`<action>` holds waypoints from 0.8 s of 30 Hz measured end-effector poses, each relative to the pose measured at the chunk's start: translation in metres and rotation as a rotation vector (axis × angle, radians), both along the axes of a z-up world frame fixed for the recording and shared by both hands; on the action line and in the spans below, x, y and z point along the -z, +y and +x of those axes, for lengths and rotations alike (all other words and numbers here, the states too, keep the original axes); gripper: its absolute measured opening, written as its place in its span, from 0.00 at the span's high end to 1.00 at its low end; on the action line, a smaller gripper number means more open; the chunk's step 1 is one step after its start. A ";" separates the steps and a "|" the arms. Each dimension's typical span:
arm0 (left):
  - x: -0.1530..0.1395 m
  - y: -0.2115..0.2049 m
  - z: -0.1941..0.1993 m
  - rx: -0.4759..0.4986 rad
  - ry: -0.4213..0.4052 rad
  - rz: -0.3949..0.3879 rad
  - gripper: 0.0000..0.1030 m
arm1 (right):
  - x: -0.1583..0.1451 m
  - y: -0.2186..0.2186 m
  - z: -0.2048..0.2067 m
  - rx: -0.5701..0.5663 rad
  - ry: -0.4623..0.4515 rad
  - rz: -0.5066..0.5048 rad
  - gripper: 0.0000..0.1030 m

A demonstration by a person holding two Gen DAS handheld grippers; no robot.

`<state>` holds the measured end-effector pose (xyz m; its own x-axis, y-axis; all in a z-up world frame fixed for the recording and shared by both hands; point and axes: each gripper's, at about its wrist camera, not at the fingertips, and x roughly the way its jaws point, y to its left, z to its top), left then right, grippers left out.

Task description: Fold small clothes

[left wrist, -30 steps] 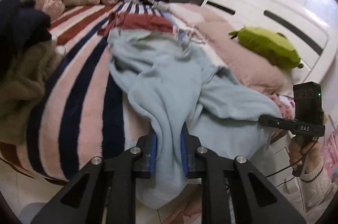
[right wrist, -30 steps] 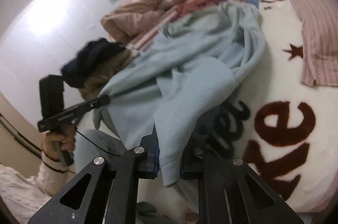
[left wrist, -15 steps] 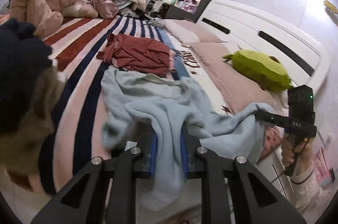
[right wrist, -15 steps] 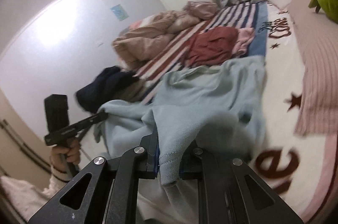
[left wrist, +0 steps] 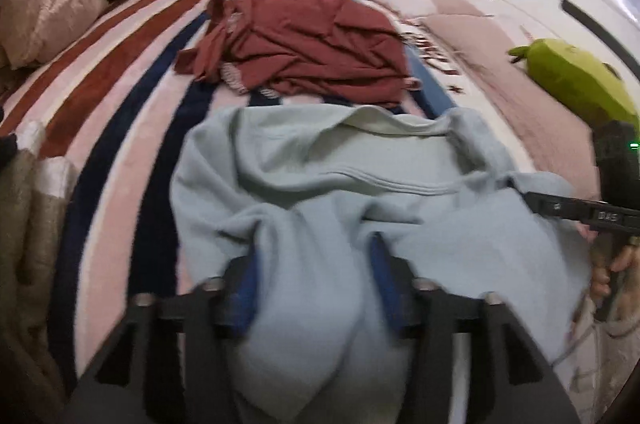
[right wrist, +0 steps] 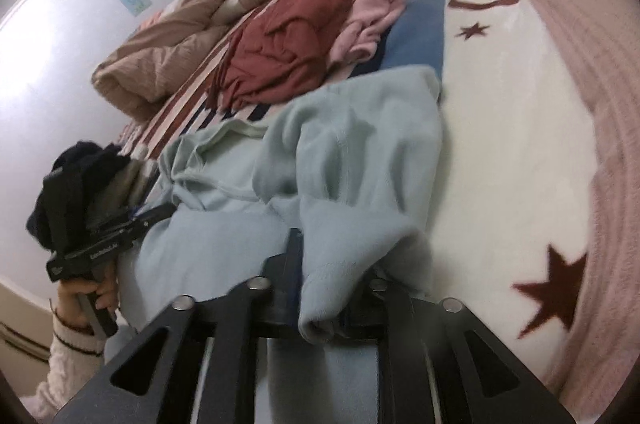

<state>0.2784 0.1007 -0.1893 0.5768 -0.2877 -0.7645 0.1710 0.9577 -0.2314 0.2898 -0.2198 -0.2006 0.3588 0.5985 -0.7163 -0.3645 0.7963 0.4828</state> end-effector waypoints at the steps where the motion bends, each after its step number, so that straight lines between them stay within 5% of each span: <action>1: -0.005 -0.001 -0.005 0.010 0.001 -0.007 0.30 | -0.004 -0.003 -0.004 -0.024 0.000 0.015 0.67; 4: -0.027 0.000 -0.025 0.036 -0.029 0.006 0.25 | -0.022 -0.009 -0.022 -0.055 -0.037 -0.011 0.38; 12: -0.067 0.027 -0.059 -0.002 -0.122 0.049 0.23 | -0.079 -0.022 -0.054 -0.048 -0.196 -0.132 0.36; 18: -0.066 0.017 -0.015 0.052 -0.084 0.070 0.26 | -0.094 0.008 -0.009 -0.093 -0.204 -0.128 0.36; 20: -0.058 0.010 0.007 0.071 -0.052 0.050 0.42 | -0.090 0.028 0.011 -0.124 -0.189 -0.128 0.42; 22: -0.048 0.004 0.027 0.097 -0.012 0.024 0.64 | -0.082 0.051 0.034 -0.143 -0.167 -0.145 0.84; 24: -0.034 -0.004 0.047 0.131 0.043 0.004 0.81 | -0.070 0.066 0.051 -0.160 -0.125 -0.152 0.92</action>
<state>0.3254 0.0969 -0.1553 0.5015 -0.3553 -0.7888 0.2848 0.9288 -0.2373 0.3411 -0.1533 -0.1305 0.3596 0.5434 -0.7585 -0.5406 0.7839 0.3053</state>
